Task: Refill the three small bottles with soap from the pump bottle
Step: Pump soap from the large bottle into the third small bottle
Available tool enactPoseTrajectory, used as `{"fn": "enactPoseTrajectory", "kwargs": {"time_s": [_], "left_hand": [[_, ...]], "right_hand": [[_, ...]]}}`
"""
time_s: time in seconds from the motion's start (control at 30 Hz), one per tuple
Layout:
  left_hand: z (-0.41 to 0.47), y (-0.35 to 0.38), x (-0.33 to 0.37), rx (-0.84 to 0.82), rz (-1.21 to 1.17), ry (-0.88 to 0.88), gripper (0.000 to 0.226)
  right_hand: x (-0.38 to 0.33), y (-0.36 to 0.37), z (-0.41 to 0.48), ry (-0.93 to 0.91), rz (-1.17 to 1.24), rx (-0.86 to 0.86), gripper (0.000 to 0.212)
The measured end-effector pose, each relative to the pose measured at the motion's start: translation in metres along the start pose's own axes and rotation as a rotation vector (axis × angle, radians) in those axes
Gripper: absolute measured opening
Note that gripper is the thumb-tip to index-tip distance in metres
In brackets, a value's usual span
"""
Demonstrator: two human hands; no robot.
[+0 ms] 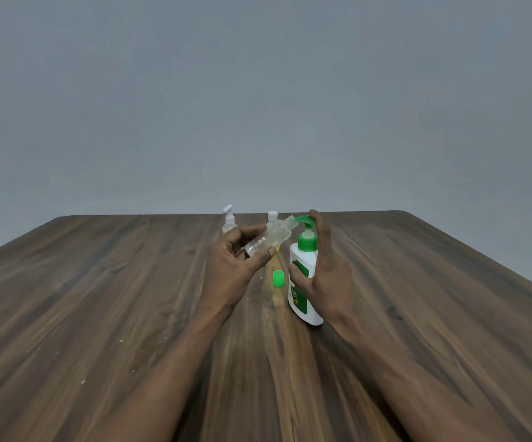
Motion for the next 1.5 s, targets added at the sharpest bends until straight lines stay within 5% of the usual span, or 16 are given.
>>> {"fn": "enactPoseTrajectory", "kwargs": {"time_s": [0.3,0.57,0.9,1.23,1.5], "left_hand": [[0.001,0.006,-0.008,-0.027,-0.042,-0.013,0.036],[0.002,0.004,-0.006,-0.021,-0.020,-0.016,0.037],[0.004,0.000,-0.007,-0.008,-0.009,0.006,0.035],[0.008,0.003,-0.011,-0.046,0.022,-0.016,0.038],[0.007,0.002,-0.010,-0.044,0.021,-0.027,0.037]], "right_hand": [[0.005,-0.003,-0.005,0.042,0.069,0.141,0.087],[0.014,-0.001,0.003,0.051,0.608,0.088,0.050],[0.005,0.003,-0.002,-0.040,0.298,0.105,0.077],[0.019,0.006,0.001,-0.054,0.467,0.046,0.081],[0.011,0.001,0.003,-0.147,0.374,0.172,0.076]]}}
Point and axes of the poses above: each hand's wrist, its own z-axis towards the middle knuckle, its own y-axis out of the palm, x = y × z, the point moved 8 cm from there along z, towards the middle knuckle, and after that the axes turned 9 degrees about -y, right-handed, at the moved point
